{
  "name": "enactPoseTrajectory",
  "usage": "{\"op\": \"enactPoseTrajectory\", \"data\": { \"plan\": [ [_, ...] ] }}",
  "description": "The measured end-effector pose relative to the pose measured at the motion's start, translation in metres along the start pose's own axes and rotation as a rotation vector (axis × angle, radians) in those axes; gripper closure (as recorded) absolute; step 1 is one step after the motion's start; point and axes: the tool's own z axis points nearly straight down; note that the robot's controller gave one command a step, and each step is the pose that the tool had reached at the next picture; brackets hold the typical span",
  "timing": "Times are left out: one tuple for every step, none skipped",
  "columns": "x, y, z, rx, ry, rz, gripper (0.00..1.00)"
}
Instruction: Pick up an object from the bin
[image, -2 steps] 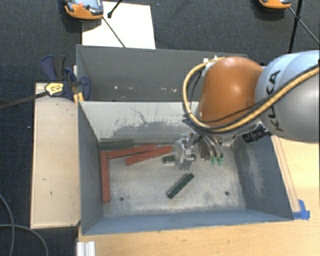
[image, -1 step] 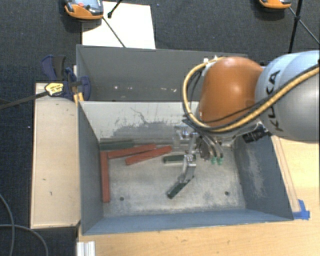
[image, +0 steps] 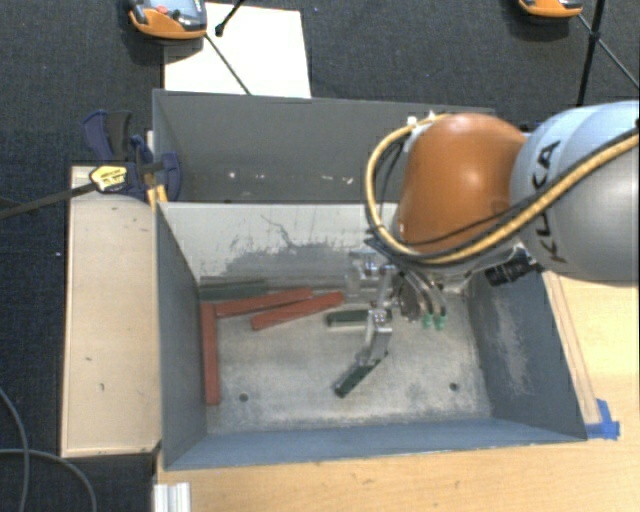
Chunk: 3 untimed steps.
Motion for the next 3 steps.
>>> {"op": "enactPoseTrajectory", "data": {
  "plan": [
    [0.013,-0.023,0.051,0.000,-0.006,-0.061,0.00],
    [0.025,-0.024,0.151,0.000,0.003,-0.231,1.00],
    [0.025,-0.024,0.151,0.000,0.003,-0.230,1.00]
  ]
}}
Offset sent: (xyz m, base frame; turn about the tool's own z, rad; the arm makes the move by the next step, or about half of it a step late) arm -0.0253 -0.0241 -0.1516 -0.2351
